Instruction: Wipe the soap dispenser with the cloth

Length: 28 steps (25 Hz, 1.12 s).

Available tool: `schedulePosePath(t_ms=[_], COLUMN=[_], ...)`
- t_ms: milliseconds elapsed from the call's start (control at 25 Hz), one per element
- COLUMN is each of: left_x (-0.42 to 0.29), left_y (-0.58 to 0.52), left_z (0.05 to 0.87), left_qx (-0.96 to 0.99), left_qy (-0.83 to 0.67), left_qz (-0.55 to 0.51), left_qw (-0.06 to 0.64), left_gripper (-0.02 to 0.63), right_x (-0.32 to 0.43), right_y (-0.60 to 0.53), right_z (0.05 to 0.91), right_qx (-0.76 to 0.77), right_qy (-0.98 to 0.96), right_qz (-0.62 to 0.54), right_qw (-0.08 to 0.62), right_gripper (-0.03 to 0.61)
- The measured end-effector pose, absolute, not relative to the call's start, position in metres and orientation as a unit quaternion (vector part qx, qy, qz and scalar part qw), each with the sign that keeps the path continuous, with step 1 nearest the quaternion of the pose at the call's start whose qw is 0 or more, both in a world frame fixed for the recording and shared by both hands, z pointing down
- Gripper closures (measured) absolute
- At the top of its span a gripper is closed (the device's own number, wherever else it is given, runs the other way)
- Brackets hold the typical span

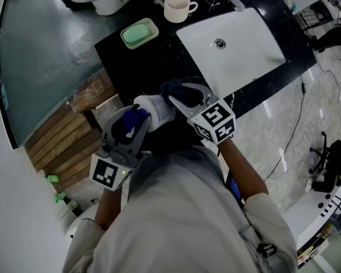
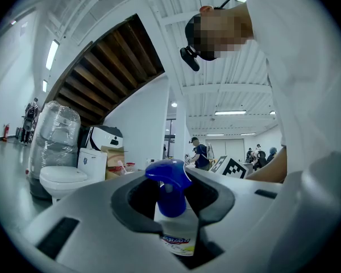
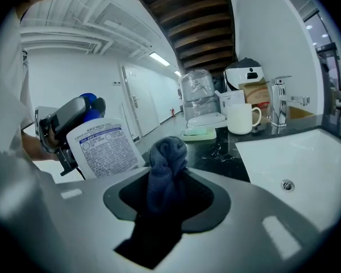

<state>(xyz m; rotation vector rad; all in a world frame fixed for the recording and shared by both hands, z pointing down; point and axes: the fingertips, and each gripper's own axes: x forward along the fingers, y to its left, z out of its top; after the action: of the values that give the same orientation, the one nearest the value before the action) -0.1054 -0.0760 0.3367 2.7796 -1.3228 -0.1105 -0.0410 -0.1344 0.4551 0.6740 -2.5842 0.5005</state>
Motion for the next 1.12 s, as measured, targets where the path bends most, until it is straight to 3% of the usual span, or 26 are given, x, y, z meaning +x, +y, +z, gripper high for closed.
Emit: schedulePosePath(t_ms=[520,1120], left_x=[-0.108,-0.104], left_y=[-0.076,-0.079], left_z=[0.336,0.337], left_qx=[0.899,0.900], left_qy=[-0.435,-0.433], left_qz=[-0.042,-0.043], left_qw=[0.032,0.031], left_gripper=[0.495,0.495], right_x=[-0.030,-0.022], right_y=[-0.127,-0.109], right_z=[0.459,0.455], right_qx=[0.235,0.230], right_qy=[-0.927,-0.923], right_qz=[0.139,0.165], right_qw=[0.257,0.262], right_gripper=[0.443,0.442])
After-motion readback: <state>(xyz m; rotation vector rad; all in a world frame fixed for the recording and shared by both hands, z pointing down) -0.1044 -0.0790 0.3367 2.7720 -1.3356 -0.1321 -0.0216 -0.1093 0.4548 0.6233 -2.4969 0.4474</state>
